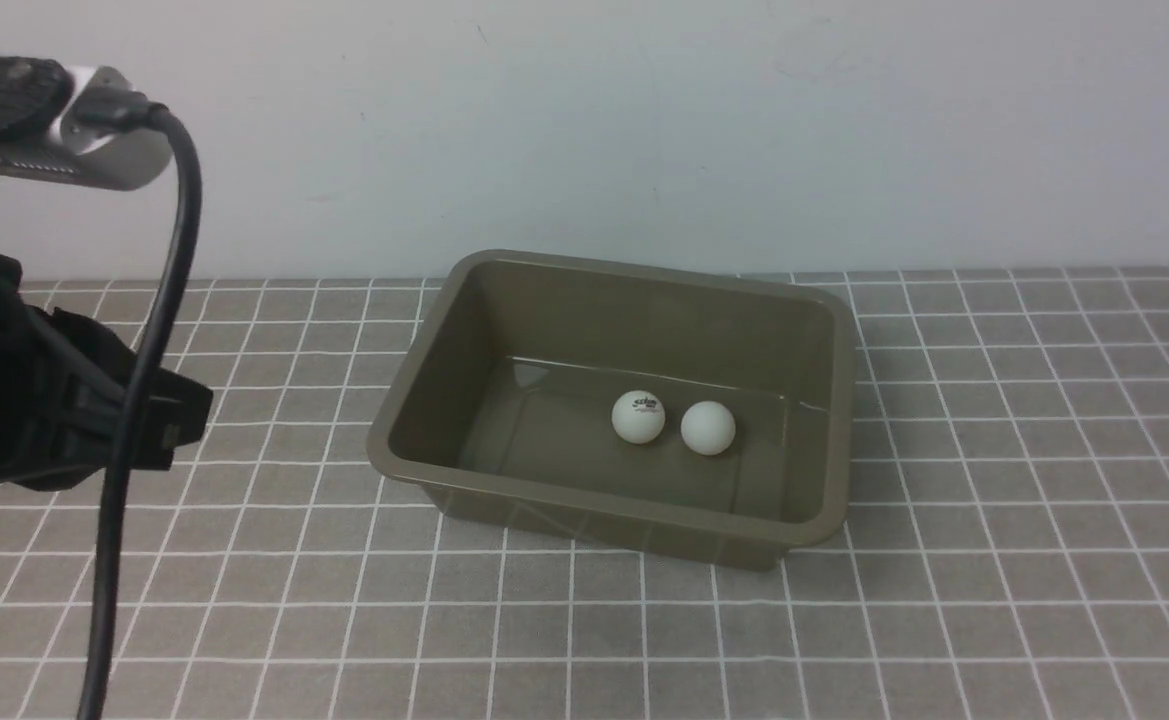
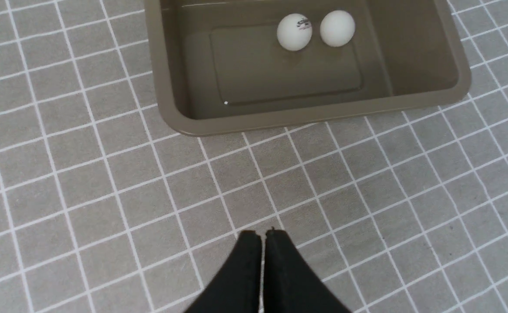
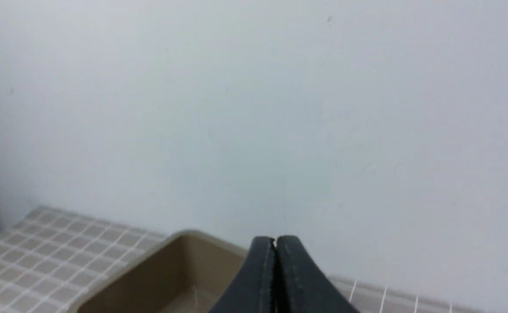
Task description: Put the table tennis balls into the box on the grey coffee tablecloth.
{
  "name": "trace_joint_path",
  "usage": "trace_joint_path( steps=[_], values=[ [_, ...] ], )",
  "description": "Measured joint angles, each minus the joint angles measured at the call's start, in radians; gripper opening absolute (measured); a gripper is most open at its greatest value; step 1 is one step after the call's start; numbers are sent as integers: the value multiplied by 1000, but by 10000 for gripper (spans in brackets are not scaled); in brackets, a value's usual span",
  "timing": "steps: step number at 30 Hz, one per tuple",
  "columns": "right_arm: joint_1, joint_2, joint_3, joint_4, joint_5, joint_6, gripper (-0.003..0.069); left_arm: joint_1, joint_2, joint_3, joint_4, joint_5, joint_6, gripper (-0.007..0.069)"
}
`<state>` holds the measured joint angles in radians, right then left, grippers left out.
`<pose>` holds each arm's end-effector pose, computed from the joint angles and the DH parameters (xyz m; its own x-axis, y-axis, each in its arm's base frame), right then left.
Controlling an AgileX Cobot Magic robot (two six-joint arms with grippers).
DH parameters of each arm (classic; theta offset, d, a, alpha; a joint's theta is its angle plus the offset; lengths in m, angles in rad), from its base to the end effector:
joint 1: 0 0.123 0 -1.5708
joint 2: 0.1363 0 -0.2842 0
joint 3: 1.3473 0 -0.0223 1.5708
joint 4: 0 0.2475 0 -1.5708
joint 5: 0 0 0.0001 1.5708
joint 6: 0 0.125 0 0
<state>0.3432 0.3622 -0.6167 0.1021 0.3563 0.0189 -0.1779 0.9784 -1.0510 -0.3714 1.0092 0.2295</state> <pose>0.0936 0.0382 0.3611 -0.0544 0.1020 -0.9933 -0.3659 0.9235 0.1148 0.1870 -0.0727 0.3527 -0.7081 0.1515 -0.6897 0.3931 0.8959 -0.2068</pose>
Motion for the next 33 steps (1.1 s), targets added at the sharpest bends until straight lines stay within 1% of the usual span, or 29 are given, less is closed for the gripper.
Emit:
trace_joint_path(
  steps=[1, 2, 3, 6, 13, 22, 28, 33],
  values=[
    [0, -86, 105, -4, -75, 13, -13, 0, 0, 7, -20, -17, 13, -5],
    [0, -139, 144, -4, -118, 21, -13, 0, 0, 10, -28, -25, 19, -5],
    [0, -229, 229, -4, -182, 45, -13, 0, 0, 14, -53, -42, 41, -5],
    [0, -332, 317, -6, -231, 83, -13, 0, 0, 15, -92, -73, 77, -5],
    [0, -375, 347, -15, -266, 89, -13, 0, -54, 69, -140, -156, 145, -5],
    [0, -375, 349, -15, -269, 89, -13, 0, -442, 343, -172, -386, 163, -5],
    [0, -375, 349, -15, -269, 89, -13, 0, -620, 419, -222, -398, 163, -5],
    [0, -375, 349, -15, -269, 89, -13, 0, -688, 431, -251, -388, 163, -5]
  ],
)
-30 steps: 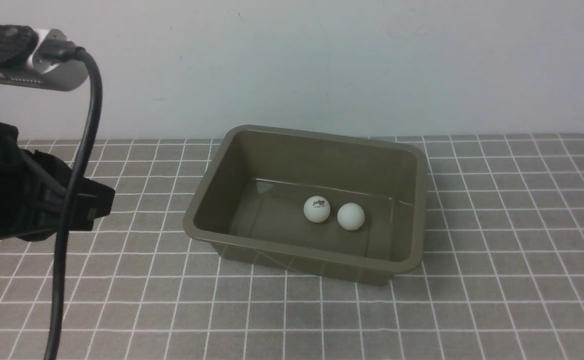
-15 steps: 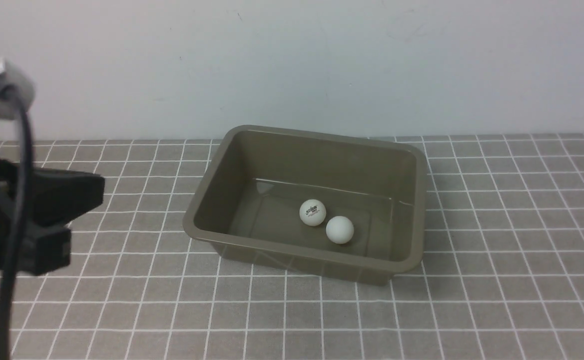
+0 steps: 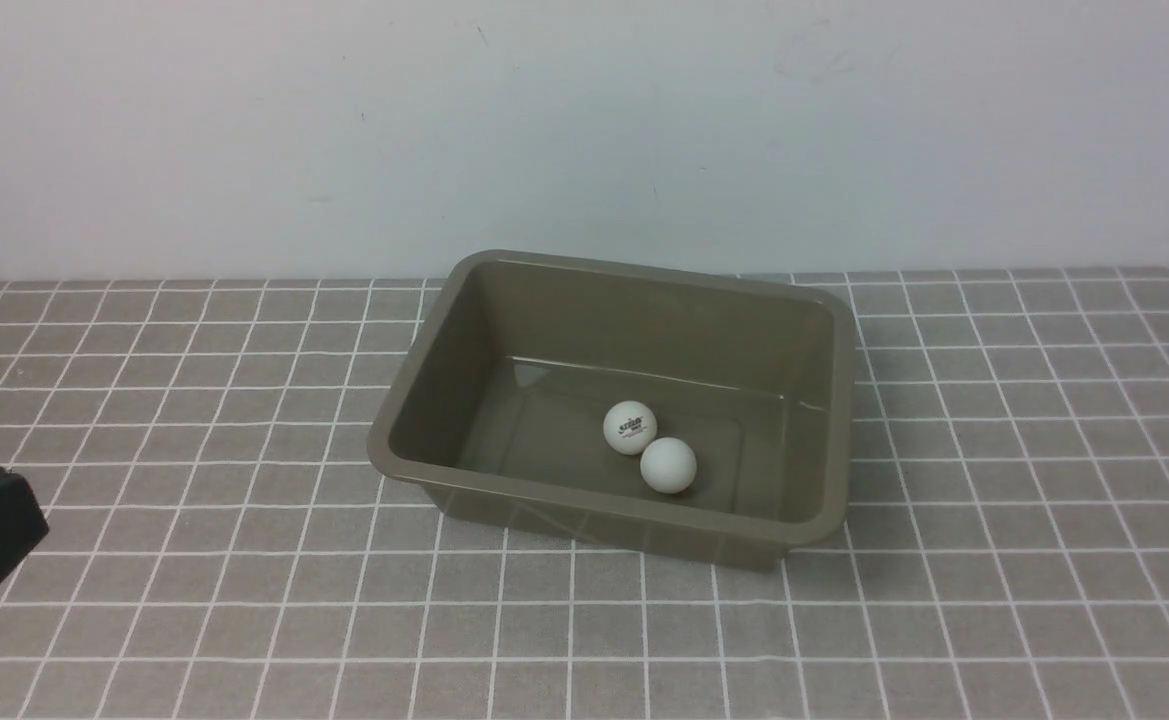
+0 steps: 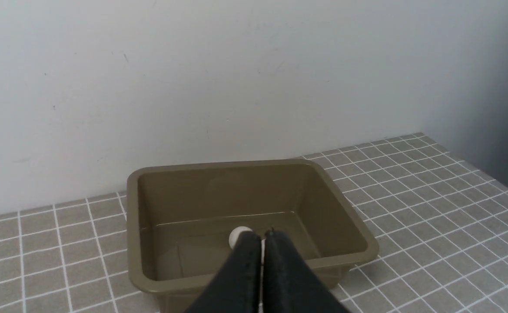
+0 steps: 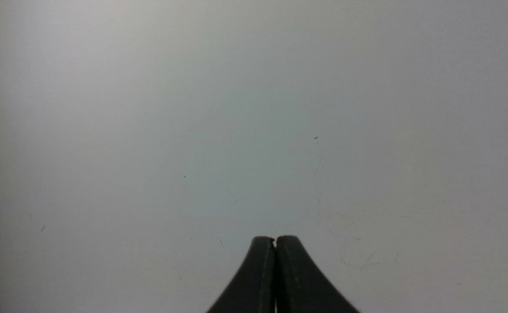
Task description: Put the table tennis balls into the box on the grey coffee tablecloth.
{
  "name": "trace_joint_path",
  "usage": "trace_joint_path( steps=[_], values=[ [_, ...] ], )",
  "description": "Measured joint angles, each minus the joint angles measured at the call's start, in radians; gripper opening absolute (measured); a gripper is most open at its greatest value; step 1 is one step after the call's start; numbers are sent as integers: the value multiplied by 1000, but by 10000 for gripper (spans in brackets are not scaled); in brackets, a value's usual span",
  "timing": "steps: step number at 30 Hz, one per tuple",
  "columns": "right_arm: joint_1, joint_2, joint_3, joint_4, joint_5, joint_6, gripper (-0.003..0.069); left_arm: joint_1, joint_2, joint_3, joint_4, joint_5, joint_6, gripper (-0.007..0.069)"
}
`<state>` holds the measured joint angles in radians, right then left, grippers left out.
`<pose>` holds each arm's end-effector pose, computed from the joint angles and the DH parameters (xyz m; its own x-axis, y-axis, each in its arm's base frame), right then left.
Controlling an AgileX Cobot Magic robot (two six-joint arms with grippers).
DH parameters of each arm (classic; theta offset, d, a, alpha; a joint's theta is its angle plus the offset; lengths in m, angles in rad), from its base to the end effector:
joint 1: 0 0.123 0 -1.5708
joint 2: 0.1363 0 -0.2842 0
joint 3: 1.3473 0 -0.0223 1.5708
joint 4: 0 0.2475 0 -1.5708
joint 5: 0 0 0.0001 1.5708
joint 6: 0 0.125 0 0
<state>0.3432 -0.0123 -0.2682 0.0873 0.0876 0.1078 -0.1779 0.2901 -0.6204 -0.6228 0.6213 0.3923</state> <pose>0.0572 0.0215 0.3024 0.1892 0.2731 -0.9432 -0.3873 0.9034 0.1839 0.0666 -0.0551 0.3484 -0.1740 -0.0985 -0.9798 0.4795 0.8606 -0.1717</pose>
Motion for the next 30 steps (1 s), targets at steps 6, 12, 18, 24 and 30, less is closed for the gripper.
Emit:
trace_joint_path(
  steps=[6, 12, 18, 24, 30],
  values=[
    [0, 0, 0, 0, 0, 0, -13, 0, -11, 1, 41, -13, 1, -5],
    [0, 0, 0, 0, -1, 0, -13, 19, -39, 98, 214, -105, -39, -5],
    [0, 0, 0, 0, -1, 0, -13, 141, -183, 370, 436, -201, -217, -5],
    [0, 0, 0, 0, -4, 0, -13, 163, -300, 641, 544, -235, -264, -5],
    [0, 0, 0, 0, -3, 0, -13, 164, -301, 644, 546, -238, -268, -5]
  ],
)
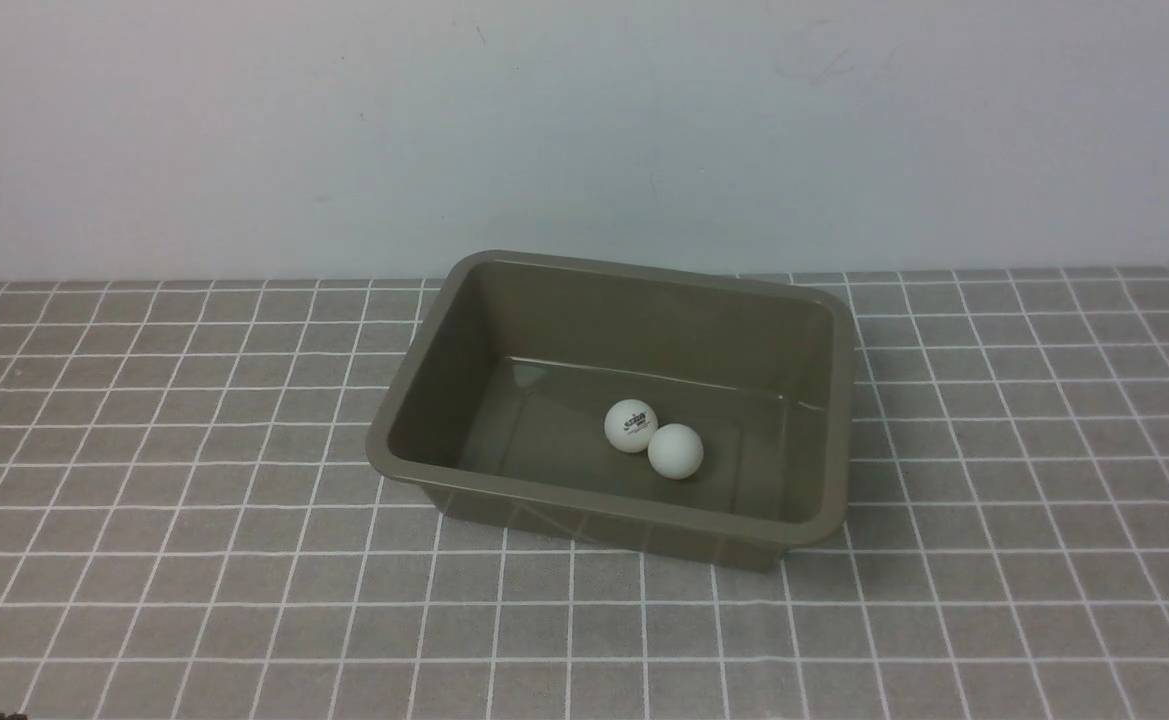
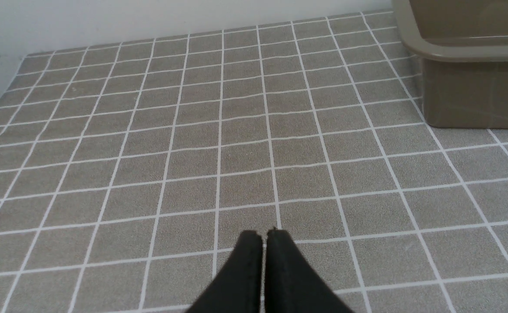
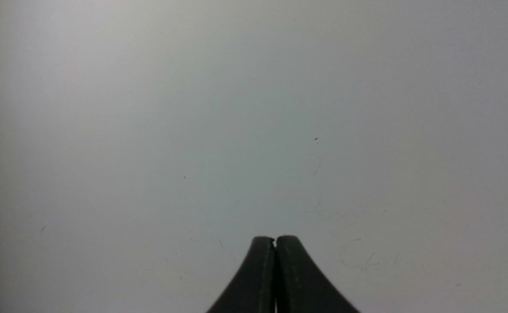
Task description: Put the table tennis balls into the box on the grey coffee tablecloth.
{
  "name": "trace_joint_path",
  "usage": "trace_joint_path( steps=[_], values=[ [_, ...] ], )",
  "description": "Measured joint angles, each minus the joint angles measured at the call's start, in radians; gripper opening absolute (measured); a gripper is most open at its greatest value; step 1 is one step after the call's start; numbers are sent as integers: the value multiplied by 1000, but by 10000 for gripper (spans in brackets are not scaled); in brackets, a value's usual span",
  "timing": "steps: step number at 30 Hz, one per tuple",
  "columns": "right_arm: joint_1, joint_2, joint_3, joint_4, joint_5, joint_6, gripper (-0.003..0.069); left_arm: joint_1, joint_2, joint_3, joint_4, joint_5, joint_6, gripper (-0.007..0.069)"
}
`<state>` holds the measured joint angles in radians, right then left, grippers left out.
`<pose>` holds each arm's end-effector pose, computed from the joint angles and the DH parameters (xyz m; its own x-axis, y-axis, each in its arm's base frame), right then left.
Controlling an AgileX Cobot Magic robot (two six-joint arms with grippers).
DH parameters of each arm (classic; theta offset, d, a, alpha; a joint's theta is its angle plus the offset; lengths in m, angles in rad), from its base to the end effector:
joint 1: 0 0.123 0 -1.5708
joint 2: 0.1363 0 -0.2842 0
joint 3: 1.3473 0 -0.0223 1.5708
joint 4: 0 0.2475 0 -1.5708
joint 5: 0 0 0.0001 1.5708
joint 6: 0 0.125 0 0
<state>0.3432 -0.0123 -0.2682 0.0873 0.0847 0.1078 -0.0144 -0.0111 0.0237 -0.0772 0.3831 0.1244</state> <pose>0.0571 0.0214 0.3028 0.1918 0.2741 -0.9424 -0.3876 0.9033 0.1838 0.0822 -0.0048 0.1613 -0.3000 0.0571 -0.9522 0.0578 0.9975 0.0416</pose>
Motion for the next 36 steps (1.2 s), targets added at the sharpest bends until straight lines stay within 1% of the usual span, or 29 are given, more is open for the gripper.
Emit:
trace_joint_path(
  steps=[20, 22, 25, 26, 29, 32, 36],
  values=[
    [0, 0, 0, -1, 0, 0, -13, 2, 0, 0, 0, 0, -2, -5],
    [0, 0, 0, -17, 6, -15, -13, 2, 0, 0, 0, 0, -2, -5],
    [-10, 0, 14, -62, 59, -45, -13, 3, 0, 0, 0, 0, -2, -5],
    [-20, 0, 23, -71, 81, -52, -13, 3, 0, 0, 0, 0, -2, -5],
    [-106, 0, 82, -118, 163, -65, -13, 4, 0, 0, 0, 0, -2, -5],
    [-226, 0, 201, -148, 244, -66, -13, 4, 0, 0, 0, 0, -2, -5],
    [-302, 0, 287, -153, 299, -63, -13, 4, 0, 0, 0, -1, -2, -5]
  ],
)
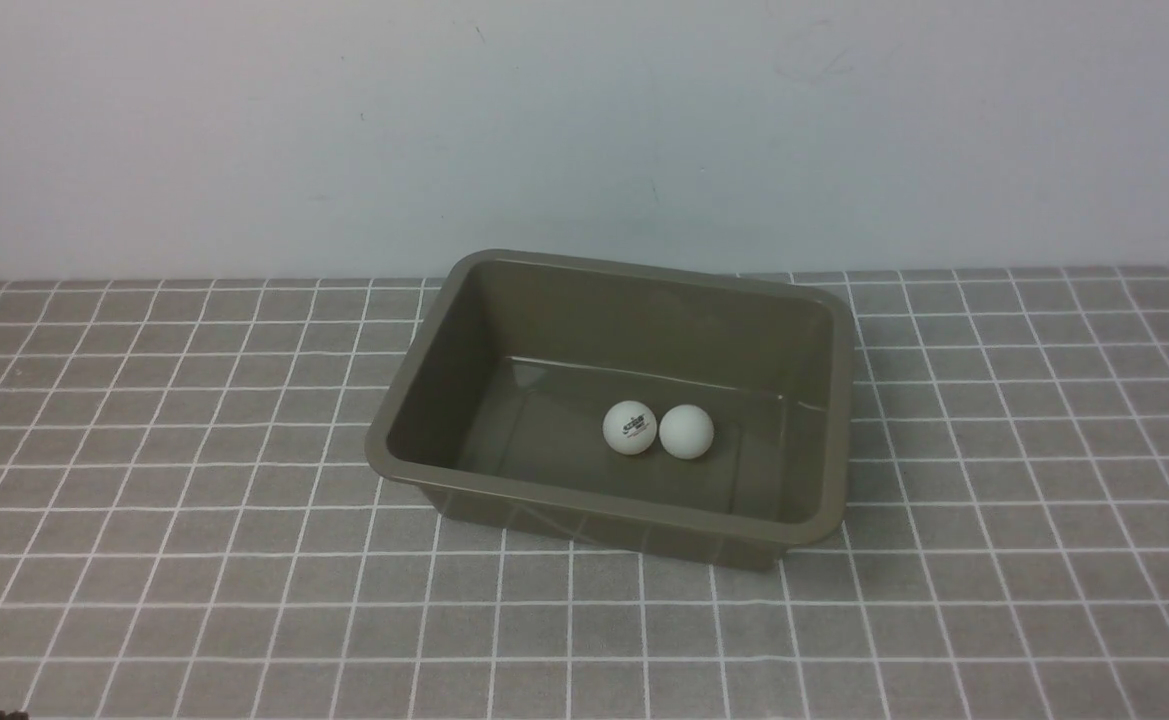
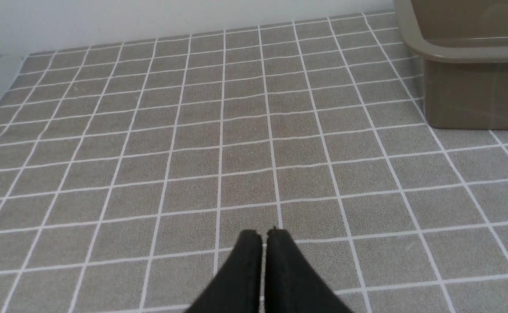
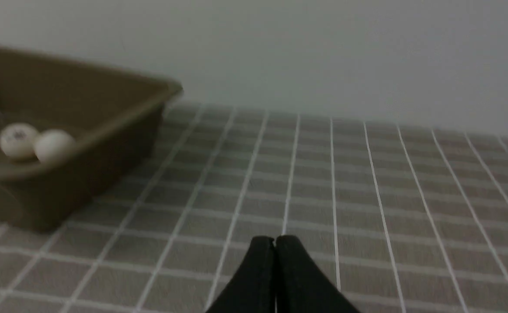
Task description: Put the table tennis balls into the box on the grey coffee tablecloth.
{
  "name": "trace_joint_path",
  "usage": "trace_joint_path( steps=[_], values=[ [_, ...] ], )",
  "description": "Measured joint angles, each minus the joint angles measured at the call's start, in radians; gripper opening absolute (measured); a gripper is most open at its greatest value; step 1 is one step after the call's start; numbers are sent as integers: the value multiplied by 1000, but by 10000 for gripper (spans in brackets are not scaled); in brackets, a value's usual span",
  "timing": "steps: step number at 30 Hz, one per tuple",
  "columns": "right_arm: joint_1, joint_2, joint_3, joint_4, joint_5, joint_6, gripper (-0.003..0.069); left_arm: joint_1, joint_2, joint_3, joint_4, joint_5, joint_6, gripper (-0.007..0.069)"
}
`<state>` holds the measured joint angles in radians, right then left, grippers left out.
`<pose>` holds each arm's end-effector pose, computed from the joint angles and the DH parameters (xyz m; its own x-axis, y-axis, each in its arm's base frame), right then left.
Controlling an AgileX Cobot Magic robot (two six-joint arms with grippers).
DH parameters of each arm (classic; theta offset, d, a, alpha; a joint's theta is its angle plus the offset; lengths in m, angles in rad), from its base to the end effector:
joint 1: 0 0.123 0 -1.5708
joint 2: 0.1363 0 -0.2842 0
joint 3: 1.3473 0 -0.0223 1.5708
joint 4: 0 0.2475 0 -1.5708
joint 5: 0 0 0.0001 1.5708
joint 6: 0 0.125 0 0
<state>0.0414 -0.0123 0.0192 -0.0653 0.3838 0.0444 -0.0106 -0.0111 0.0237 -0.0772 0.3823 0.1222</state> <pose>0.0822 0.0003 0.1629 -0.2976 -0.0285 -0.9543 -0.0229 0.9995 -0.0227 0.0822 -0.0045 0.1614 -0.2996 0.0537 -0.9526 0.0532 0.9978 0.0395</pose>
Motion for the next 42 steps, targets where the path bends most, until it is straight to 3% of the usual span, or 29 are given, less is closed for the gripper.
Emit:
trace_joint_path(
  steps=[42],
  values=[
    [-12, 0, 1, 1, -2, 15, -13, 1, 0, 0, 0, 0, 0, -5]
  ],
)
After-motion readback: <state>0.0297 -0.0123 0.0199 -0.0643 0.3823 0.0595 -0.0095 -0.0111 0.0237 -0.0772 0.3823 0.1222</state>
